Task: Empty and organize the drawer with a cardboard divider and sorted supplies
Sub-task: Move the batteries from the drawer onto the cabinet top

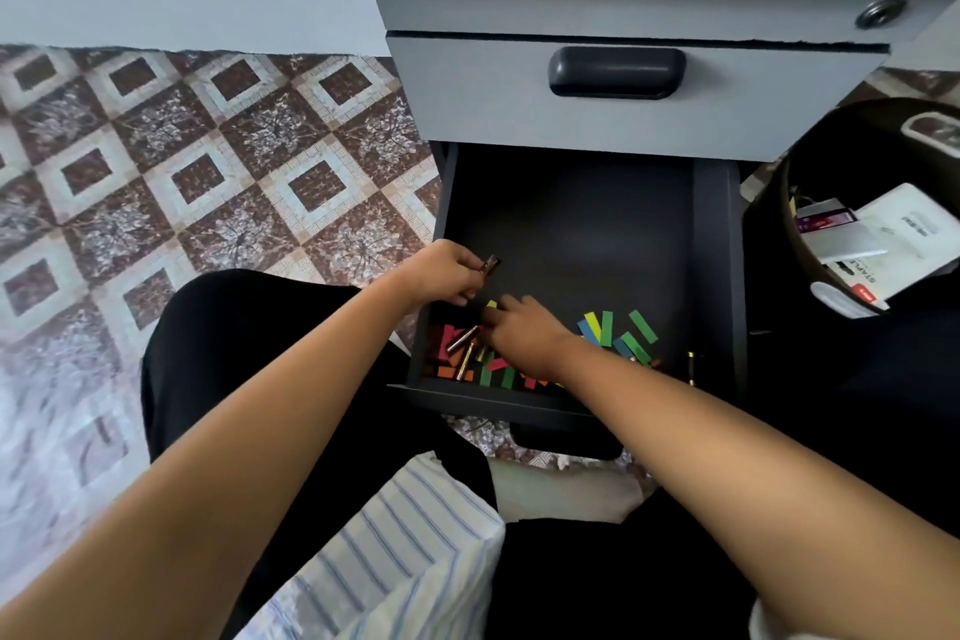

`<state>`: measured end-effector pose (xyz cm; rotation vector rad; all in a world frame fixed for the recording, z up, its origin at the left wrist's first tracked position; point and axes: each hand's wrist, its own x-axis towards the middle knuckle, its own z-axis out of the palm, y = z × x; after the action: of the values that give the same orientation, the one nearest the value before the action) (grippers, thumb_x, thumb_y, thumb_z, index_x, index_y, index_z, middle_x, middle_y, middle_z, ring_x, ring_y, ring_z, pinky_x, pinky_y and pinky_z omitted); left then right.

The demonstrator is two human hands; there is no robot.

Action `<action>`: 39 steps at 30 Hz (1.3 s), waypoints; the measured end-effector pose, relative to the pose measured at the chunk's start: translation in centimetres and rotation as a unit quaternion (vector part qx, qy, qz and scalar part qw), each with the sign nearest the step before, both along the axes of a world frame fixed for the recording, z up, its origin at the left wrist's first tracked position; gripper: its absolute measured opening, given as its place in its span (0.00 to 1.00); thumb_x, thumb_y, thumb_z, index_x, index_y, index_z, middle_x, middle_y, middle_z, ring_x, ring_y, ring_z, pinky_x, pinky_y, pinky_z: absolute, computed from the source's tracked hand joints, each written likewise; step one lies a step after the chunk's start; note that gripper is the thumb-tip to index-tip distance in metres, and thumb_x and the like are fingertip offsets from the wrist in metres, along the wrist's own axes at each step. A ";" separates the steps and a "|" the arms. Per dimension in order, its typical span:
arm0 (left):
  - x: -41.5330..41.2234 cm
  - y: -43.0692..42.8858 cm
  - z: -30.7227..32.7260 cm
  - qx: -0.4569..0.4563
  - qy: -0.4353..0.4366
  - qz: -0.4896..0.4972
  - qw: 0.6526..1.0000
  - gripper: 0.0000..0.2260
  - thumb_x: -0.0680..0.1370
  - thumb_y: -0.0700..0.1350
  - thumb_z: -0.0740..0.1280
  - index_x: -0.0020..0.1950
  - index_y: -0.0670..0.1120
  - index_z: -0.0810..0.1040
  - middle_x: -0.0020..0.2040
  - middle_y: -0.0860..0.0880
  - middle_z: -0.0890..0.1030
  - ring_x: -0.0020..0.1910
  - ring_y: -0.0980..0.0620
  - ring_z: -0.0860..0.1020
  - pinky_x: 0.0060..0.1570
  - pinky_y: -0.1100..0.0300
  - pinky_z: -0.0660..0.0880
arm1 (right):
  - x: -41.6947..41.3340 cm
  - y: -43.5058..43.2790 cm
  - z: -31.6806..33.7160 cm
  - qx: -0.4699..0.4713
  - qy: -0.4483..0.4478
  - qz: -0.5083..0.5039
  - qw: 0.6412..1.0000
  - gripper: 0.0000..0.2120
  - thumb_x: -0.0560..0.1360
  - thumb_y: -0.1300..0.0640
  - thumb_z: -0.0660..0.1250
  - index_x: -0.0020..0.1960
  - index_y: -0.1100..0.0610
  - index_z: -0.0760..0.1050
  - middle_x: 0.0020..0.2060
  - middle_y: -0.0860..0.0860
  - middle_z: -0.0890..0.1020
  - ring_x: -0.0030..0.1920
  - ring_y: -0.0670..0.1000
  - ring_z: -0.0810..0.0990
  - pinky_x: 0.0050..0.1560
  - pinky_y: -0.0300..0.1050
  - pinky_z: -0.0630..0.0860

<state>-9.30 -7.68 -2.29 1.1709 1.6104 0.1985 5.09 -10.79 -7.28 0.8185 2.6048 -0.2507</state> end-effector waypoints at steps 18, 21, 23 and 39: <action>4.2 -2.1 -2.8 -0.031 0.346 -0.277 0.896 0.08 0.78 0.36 0.60 0.54 0.38 0.76 0.49 0.43 0.77 0.51 0.43 0.79 0.41 0.56 0.73 | 6.5 0.3 -0.8 -0.092 0.100 -0.186 0.973 0.15 0.79 0.55 0.59 0.64 0.57 0.73 0.55 0.54 0.74 0.58 0.54 0.72 0.54 0.48 0.71; 4.5 -2.8 -3.6 -0.035 0.376 -0.290 0.880 0.11 0.78 0.35 0.59 0.58 0.38 0.76 0.56 0.42 0.78 0.54 0.43 0.78 0.44 0.55 0.73 | 7.2 0.2 -0.5 -0.111 0.130 -0.223 0.960 0.16 0.79 0.54 0.60 0.64 0.56 0.73 0.54 0.53 0.75 0.57 0.53 0.73 0.55 0.48 0.73; 4.3 -2.7 -3.8 -0.040 0.374 -0.287 0.881 0.11 0.78 0.35 0.60 0.59 0.37 0.75 0.57 0.41 0.77 0.55 0.43 0.78 0.45 0.55 0.74 | 7.3 0.3 -0.4 -0.111 0.142 -0.246 0.952 0.16 0.79 0.54 0.61 0.64 0.57 0.73 0.54 0.52 0.75 0.57 0.52 0.73 0.55 0.48 0.74; 3.2 -3.2 -4.3 -0.002 0.326 -0.313 0.892 0.08 0.78 0.38 0.62 0.56 0.39 0.75 0.53 0.42 0.78 0.50 0.43 0.79 0.45 0.54 0.75 | 6.6 0.3 -0.1 -0.134 0.168 -0.291 0.932 0.17 0.78 0.53 0.62 0.66 0.55 0.72 0.57 0.51 0.74 0.58 0.50 0.74 0.52 0.42 0.71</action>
<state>-6.08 -10.92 -6.63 1.8097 1.6733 -0.6828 11.73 -10.46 -7.33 1.5370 2.4604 -0.9663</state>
